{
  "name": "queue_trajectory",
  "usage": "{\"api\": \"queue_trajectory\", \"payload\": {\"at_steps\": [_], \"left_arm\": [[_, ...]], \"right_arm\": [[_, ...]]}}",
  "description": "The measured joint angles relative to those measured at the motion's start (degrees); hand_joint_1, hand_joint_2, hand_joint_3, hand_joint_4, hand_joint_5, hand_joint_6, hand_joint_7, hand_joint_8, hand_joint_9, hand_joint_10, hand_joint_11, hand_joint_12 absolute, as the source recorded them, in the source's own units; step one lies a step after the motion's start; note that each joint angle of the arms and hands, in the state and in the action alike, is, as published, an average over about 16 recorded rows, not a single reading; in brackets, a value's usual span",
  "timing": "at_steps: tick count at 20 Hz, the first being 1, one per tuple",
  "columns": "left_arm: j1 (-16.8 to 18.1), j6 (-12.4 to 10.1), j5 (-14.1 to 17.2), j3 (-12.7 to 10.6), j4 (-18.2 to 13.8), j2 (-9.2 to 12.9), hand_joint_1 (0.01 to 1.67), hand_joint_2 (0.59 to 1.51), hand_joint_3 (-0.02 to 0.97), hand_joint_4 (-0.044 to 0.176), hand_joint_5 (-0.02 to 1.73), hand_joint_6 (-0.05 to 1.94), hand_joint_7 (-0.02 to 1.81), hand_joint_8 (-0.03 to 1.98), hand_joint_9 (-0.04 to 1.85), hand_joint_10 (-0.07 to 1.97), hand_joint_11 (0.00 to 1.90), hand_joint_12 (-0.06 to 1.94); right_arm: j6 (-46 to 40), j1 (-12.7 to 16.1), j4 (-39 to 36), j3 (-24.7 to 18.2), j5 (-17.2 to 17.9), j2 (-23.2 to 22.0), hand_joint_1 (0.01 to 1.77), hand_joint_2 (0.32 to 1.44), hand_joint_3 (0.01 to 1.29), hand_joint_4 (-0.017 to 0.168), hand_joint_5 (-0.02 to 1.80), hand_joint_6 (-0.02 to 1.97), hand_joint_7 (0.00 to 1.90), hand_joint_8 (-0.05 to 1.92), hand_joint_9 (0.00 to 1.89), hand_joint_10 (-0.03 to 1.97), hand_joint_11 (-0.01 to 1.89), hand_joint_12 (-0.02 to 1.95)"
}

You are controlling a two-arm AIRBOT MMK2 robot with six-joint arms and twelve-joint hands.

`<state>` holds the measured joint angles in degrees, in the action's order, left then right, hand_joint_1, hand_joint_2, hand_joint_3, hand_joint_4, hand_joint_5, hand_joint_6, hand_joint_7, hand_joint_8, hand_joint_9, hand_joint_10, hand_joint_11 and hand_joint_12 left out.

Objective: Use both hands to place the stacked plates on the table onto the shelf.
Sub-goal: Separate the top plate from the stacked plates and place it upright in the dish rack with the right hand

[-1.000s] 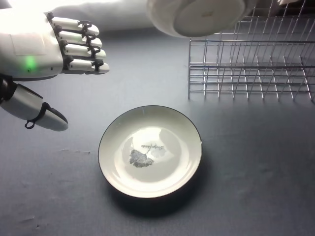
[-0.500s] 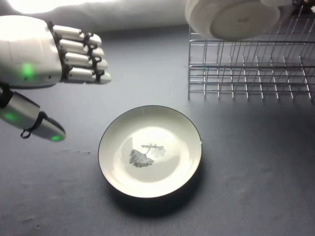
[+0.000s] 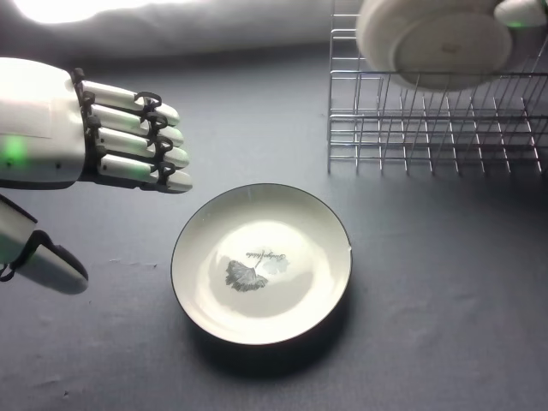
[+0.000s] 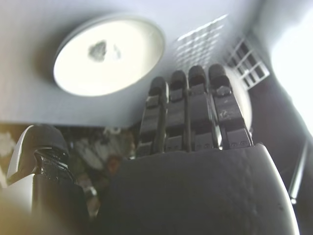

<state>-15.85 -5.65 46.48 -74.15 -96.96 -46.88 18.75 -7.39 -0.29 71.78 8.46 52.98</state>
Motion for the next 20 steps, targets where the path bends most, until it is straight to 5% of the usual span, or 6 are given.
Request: {"api": "queue_trajectory", "payload": {"at_steps": [10,20], "left_arm": [[-1.1,-5.0,8.2,0.1,1.1,0.5,0.02,1.092,-0.002,0.0,0.13,0.02,0.13,0.0,0.1,0.01,0.03,0.13],[-5.1,-4.9,8.6,2.1,1.3,-1.0,0.02,1.091,-0.002,0.0,0.13,0.02,0.13,0.0,0.1,0.01,0.03,0.13]], "right_arm": [[0.2,-6.5,-0.4,1.8,3.4,0.1,1.32,1.12,0.01,-0.008,0.71,1.27,0.83,1.11,0.83,1.22,0.75,1.34],[0.2,-9.5,-0.8,1.6,6.5,0.0,1.26,1.11,0.01,-0.006,0.66,0.54,0.73,0.41,0.66,0.59,0.45,1.32]]}}
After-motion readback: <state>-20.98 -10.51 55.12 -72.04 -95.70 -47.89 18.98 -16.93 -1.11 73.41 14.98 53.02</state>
